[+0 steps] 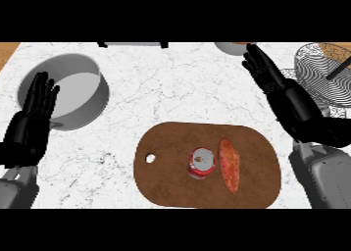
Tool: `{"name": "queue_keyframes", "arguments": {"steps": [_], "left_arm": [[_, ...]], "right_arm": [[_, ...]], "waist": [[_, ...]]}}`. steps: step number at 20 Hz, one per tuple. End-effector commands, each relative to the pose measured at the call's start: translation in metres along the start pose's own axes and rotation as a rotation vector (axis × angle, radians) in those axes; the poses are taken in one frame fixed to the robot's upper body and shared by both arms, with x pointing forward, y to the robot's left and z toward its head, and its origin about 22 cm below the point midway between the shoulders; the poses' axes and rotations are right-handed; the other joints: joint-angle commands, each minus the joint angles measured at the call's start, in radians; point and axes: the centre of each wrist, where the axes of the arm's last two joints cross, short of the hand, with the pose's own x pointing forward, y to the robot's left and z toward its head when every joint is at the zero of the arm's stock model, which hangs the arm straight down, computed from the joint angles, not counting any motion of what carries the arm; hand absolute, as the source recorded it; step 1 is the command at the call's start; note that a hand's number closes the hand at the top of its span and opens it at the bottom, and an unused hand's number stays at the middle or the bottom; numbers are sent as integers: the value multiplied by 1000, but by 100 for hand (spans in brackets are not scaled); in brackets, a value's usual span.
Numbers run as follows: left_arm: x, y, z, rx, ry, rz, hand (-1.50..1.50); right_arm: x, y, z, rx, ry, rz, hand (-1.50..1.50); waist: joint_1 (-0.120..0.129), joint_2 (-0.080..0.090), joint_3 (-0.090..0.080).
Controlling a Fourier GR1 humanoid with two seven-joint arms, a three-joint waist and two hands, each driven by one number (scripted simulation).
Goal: Pick the can from the cutting board and place it in the tiered basket
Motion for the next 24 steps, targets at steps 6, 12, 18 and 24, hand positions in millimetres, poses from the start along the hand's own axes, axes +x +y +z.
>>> {"name": "queue_keyframes", "arguments": {"steps": [6, 12, 18, 24], "left_arm": [[-34, -33, 27, -244, 157, -5, 0], [-50, -63, 30, -338, 227, 60, 0], [-61, -56, 33, -319, 260, 50, 0], [-63, -51, 34, -273, 269, 38, 0]], "right_arm": [[-29, 76, -20, -440, 318, -66, -150], [-38, 142, -17, -611, 245, 13, -150], [-18, 174, -34, -535, 287, 300, -150], [-21, 131, -49, -275, 653, 709, -150]], "waist": [[3, 44, 26], [32, 39, 30], [-12, 19, 26], [-30, -1, 20]]}}
